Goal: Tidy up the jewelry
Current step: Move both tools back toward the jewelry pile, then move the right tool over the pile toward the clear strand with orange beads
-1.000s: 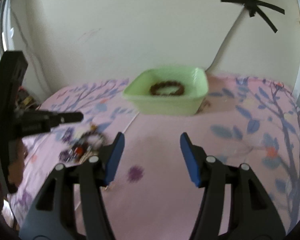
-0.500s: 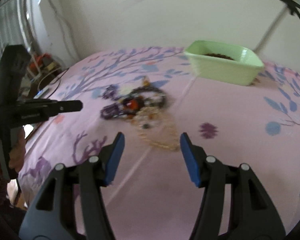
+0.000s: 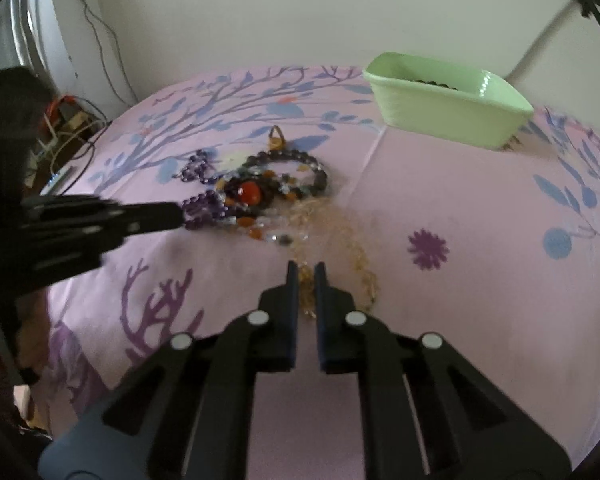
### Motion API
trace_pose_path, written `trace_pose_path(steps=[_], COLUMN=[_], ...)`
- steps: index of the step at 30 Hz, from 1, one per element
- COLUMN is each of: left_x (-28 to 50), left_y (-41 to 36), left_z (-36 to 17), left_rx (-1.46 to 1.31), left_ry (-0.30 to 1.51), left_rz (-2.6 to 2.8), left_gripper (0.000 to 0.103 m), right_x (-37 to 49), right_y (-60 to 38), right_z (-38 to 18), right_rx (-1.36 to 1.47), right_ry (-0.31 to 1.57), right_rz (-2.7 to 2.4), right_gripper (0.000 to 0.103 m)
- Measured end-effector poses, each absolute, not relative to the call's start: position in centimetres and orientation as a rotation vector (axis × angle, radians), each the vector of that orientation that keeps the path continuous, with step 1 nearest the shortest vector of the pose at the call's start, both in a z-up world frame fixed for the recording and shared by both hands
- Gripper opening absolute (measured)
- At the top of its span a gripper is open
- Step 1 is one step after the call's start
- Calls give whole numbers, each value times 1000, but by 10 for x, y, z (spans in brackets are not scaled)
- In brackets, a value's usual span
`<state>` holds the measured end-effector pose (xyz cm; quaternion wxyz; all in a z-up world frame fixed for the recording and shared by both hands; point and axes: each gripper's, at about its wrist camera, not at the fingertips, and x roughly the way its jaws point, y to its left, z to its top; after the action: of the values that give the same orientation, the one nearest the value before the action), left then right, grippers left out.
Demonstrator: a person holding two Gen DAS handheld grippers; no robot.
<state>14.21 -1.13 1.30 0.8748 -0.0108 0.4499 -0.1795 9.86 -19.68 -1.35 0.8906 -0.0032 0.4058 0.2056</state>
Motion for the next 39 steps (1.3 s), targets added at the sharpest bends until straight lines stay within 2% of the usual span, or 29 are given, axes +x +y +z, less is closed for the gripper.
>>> trace_pose_path(steps=[9, 16, 24, 25, 26, 28, 32, 39], left_x=[134, 99, 97, 97, 96, 92, 75, 53], left_y=[-16, 24, 32, 28, 23, 16, 2, -29], left_z=[15, 39, 30, 30, 31, 33, 36, 11], left_rx=[-11, -79, -143, -159, -172, -180, -164, 4], left_ry=[896, 839, 942, 940, 938, 928, 910, 980], left_rz=[-492, -464, -458, -492, -521, -555, -594, -554], left_gripper=[0, 0, 0, 0, 0, 0, 0, 0], right_x=[94, 86, 35, 31, 30, 35, 75, 140], right_y=[-207, -206, -185, -184, -186, -198, -222, -184], right_z=[-16, -13, -14, -9, -5, 8, 19, -7], right_rx=[60, 65, 170, 152, 142, 153, 188, -23], right_ry=[844, 829, 927, 906, 885, 825, 786, 850], right_rz=[437, 482, 919, 917, 903, 856, 639, 474], right_gripper=[8, 8, 8, 13, 28, 38, 37, 37])
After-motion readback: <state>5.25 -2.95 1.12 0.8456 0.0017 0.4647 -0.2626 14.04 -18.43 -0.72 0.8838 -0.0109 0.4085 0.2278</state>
